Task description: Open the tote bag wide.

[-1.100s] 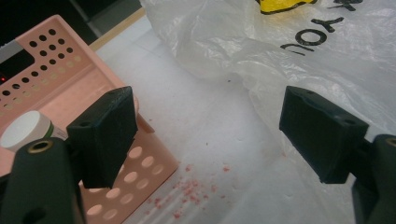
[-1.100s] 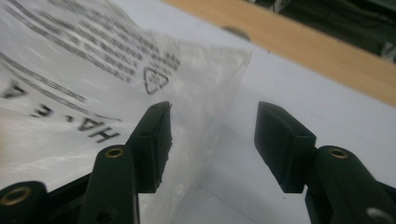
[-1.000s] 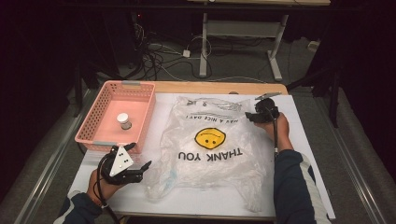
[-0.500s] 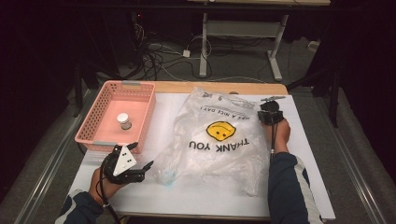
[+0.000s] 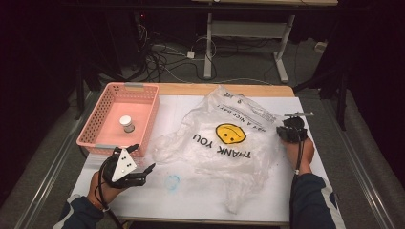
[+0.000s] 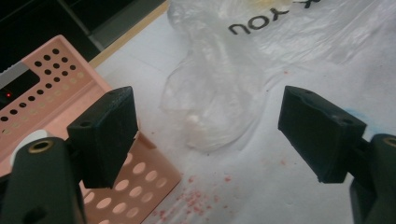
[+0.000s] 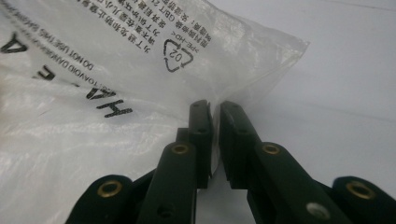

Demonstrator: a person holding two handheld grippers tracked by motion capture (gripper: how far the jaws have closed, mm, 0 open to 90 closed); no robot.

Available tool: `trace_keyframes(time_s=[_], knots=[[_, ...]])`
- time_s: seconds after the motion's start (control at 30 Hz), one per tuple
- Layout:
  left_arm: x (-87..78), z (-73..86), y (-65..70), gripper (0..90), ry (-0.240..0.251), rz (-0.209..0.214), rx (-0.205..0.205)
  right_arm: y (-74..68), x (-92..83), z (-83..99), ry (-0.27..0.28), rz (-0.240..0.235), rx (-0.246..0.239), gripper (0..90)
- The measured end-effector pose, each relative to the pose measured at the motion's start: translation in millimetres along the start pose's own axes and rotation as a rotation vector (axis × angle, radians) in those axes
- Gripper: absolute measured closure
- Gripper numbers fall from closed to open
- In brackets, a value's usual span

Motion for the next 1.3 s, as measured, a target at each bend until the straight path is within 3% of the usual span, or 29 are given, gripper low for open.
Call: trace_keyframes(time_s=[0.17, 0.23, 0.3, 0.4, 0.47, 0.53, 0.7, 0.83, 0.93, 1.0, 1.07, 1.23, 1.3], knots=[[0.9, -0.1, 3.1, 19.2, -0.008, 0.004, 0.01, -11.6, -14.5, 15.9, -0.014, -0.049, -0.059, 75.0], [0.7, -1.1, 3.6, 19.2, -0.007, 0.001, 0.01, -17.3, -25.2, 14.3, 0.007, -0.046, -0.093, 64.3], [0.3, -1.2, 4.6, 19.2, -0.005, 0.003, 0.014, -27.4, -38.2, 9.1, 0.069, -0.063, -0.139, 58.2], [0.8, -0.9, 5.0, 19.2, -0.009, 0.004, 0.019, -56.8, -56.0, -0.8, 0.15, -0.135, -0.241, 54.7], [1.5, -0.6, 5.4, 19.2, -0.014, 0.004, 0.02, -84.2, -64.9, -6.1, 0.174, -0.216, -0.332, 53.4], [1.7, -0.2, 6.0, 19.2, -0.016, 0.007, 0.02, -112.2, -69.3, -9.2, 0.175, -0.268, -0.411, 51.4], [1.5, 0.3, 6.4, 19.2, -0.02, 0.009, 0.026, -182.7, -62.4, -4.0, 0.107, -0.433, -0.591, 47.2], [2.9, 0.7, 6.7, 19.2, -0.024, 0.014, 0.022, -229.6, -48.0, 3.5, 0.03, -0.511, -0.725, 45.4], [4.8, 1.1, 8.2, 19.2, -0.033, 0.017, 0.027, -252.1, -31.9, 8.3, -0.029, -0.538, -0.78, 45.3], [5.2, 1.3, 8.9, 19.2, -0.035, 0.02, 0.028, -260.8, -16.6, 14.0, -0.098, -0.524, -0.815, 44.8], [5.2, 1.4, 9.1, 19.2, -0.035, 0.022, 0.03, -263.0, -1.6, 19.5, -0.167, -0.519, -0.816, 45.2], [5.1, 2.2, 8.9, 19.2, -0.038, 0.025, 0.034, -258.7, 17.8, 29.1, -0.24, -0.504, -0.812, 49.6], [5.8, 2.2, 9.2, 19.2, -0.038, 0.027, 0.035, -253.5, 22.7, 30.8, -0.245, -0.529, -0.772, 63.4]])
Point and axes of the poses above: each handheld gripper's, and its own axes: x roughly forward along the jaws, z roughly out of its underside, y roughly to its right, the point moved 2 cm from there along x, roughly forward along the jaws, and after that the axes turned 14 degrees about -z, right-handed, at the moved point
